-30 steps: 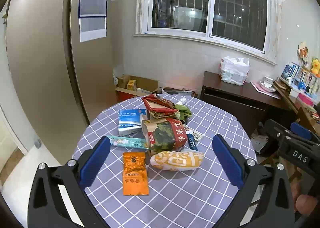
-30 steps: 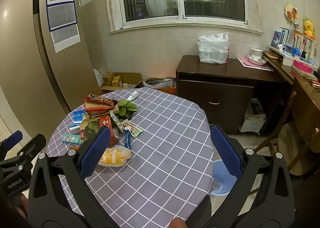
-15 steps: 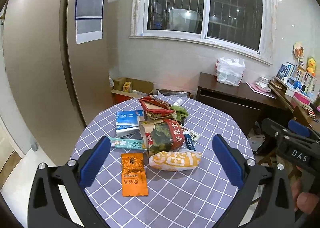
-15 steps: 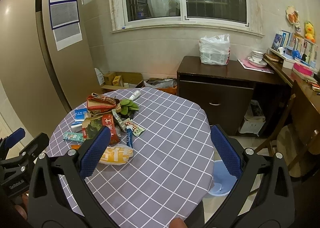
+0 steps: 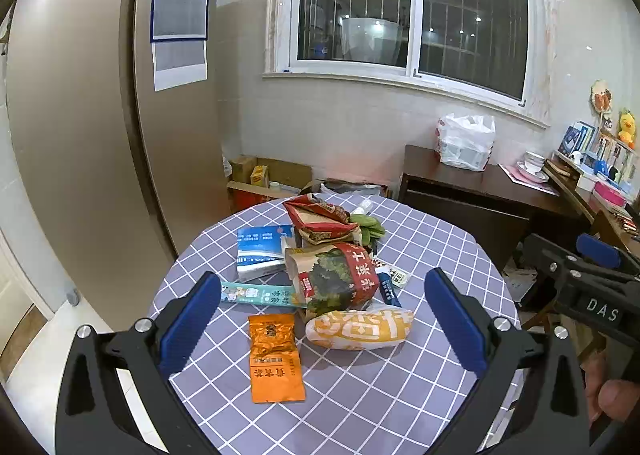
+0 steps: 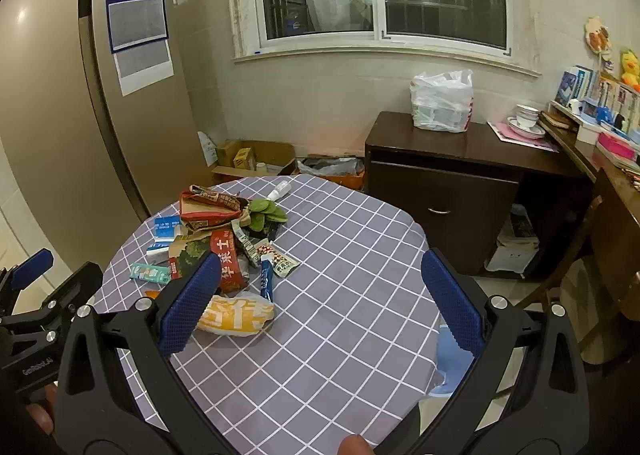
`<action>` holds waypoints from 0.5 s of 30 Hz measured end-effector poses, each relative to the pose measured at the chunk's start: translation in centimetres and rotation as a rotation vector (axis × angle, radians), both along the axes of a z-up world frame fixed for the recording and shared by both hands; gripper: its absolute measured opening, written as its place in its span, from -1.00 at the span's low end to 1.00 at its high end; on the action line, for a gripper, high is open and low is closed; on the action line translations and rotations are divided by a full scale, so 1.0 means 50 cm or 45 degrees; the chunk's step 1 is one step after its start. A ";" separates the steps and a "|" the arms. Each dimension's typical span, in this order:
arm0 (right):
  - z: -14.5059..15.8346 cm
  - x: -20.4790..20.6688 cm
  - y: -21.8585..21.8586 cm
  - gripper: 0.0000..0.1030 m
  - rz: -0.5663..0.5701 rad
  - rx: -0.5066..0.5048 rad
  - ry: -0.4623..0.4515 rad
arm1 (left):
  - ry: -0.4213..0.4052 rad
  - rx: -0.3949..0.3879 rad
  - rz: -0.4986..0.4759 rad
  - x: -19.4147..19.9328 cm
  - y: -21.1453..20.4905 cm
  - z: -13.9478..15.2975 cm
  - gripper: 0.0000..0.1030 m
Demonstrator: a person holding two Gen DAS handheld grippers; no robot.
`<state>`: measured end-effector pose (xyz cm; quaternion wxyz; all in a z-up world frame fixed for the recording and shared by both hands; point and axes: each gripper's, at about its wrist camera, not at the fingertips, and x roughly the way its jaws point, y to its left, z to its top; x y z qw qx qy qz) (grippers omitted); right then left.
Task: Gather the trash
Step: 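Move both tools toward the snack trash pile on the table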
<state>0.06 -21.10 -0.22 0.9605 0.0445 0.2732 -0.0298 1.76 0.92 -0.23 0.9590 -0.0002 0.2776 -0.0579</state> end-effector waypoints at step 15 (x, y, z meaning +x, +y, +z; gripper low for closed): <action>-0.060 0.046 0.018 0.91 0.098 -0.011 0.094 | 0.116 0.063 0.049 0.021 0.061 -0.088 0.92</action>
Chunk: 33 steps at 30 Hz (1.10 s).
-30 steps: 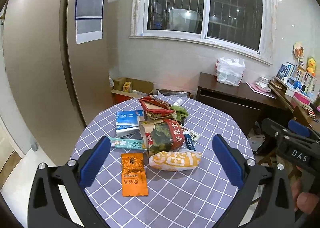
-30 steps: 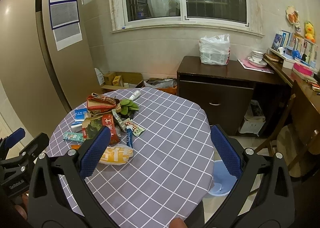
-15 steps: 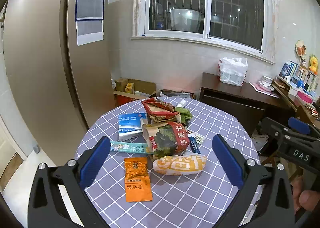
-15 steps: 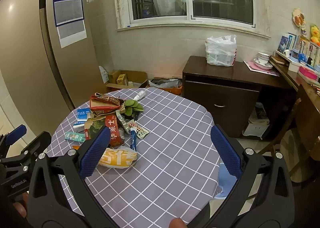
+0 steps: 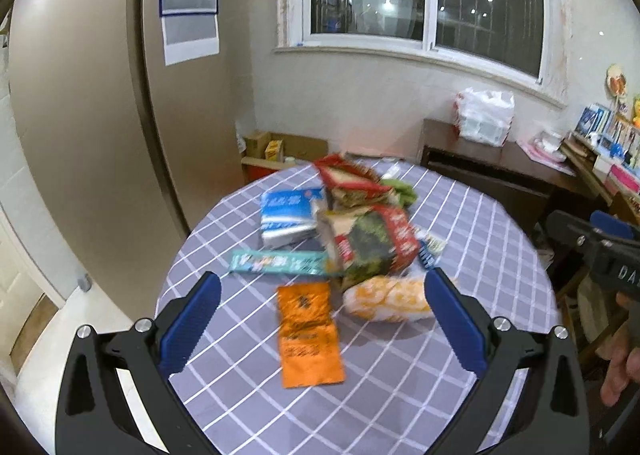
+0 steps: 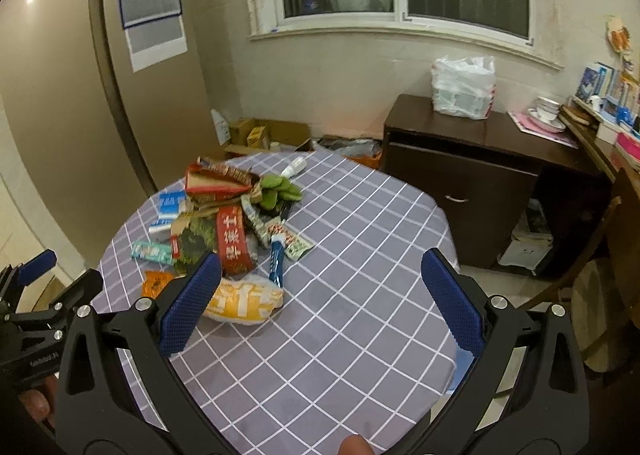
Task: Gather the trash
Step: 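Move both tools toward the snack trash pile on the table, then grasp the yellow-white bread bag with the right tool while the left tool grasps the orange packet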
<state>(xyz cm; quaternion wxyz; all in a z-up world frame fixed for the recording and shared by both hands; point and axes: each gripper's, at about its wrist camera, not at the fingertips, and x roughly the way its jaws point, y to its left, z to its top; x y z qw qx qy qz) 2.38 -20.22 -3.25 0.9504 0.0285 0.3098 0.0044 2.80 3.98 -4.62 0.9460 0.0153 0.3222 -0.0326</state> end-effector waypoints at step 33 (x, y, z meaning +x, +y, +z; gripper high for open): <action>-0.213 0.121 0.154 0.06 0.661 -0.181 0.333 | 0.424 0.003 -0.006 0.158 0.034 -0.212 0.92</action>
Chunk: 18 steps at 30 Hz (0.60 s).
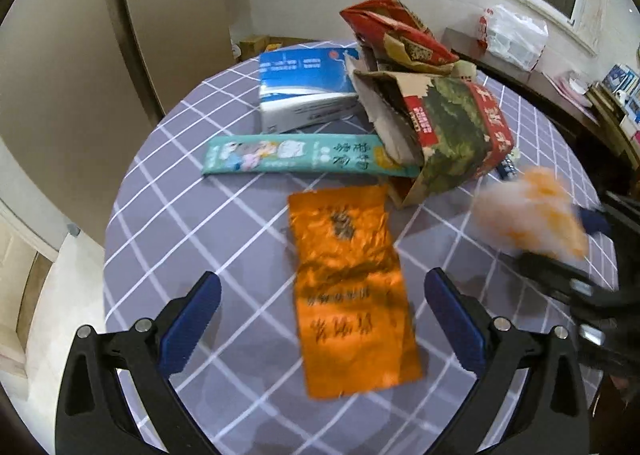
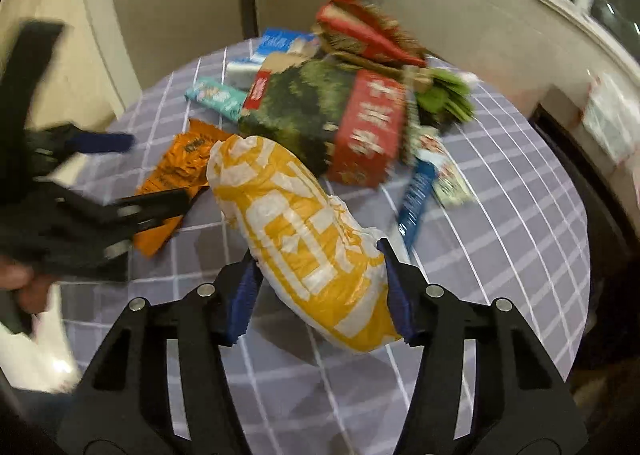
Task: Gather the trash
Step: 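Grasp the yellow-white bread bag with the right tool while the left tool grasps the orange packet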
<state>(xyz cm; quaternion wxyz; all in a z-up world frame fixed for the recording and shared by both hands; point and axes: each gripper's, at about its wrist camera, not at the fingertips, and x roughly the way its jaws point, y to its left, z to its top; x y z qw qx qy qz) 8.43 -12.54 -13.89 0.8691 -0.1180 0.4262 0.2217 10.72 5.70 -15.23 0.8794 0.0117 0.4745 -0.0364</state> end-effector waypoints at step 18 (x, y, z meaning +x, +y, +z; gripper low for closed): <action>0.028 -0.064 -0.308 0.06 -0.396 0.616 0.093 | -0.058 -0.071 -0.086 -0.020 -0.053 0.007 0.02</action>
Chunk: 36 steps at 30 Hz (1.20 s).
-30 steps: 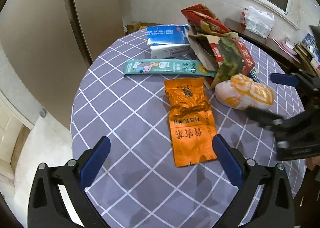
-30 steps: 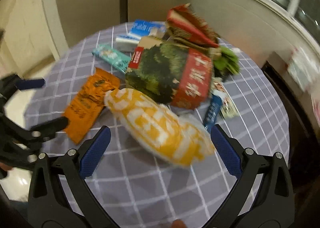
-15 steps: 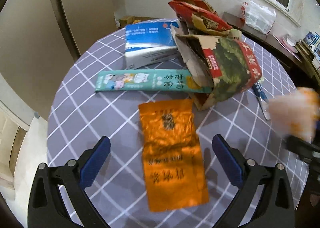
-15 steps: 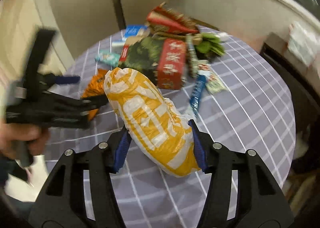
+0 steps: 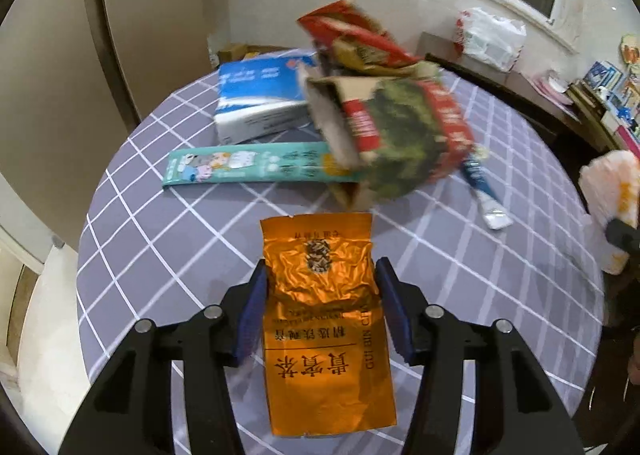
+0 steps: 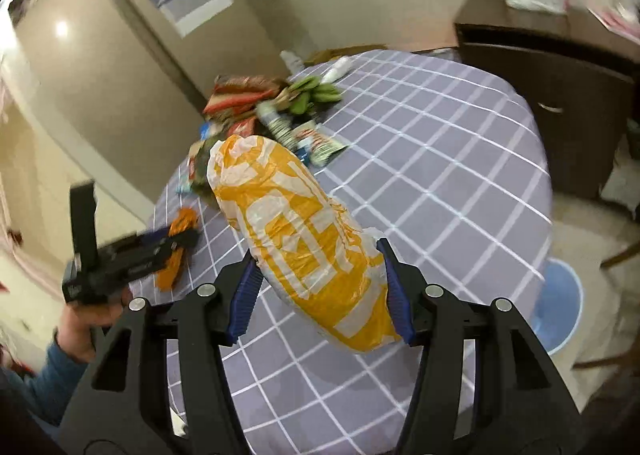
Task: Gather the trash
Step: 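Grasp the yellow-white bread bag with the right tool while the left tool grasps the orange packet, then carry both items over the blue bin and open both tools to drop them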
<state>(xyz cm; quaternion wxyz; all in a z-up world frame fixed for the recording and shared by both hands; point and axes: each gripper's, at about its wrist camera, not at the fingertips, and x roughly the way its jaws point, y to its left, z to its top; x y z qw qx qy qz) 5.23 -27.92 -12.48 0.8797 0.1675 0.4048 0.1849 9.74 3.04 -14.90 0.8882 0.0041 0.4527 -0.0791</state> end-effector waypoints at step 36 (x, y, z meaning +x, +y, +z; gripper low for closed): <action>-0.410 -0.134 -0.699 0.72 -1.087 0.521 0.352 | 0.284 -0.040 -0.895 0.059 -0.932 -0.117 0.03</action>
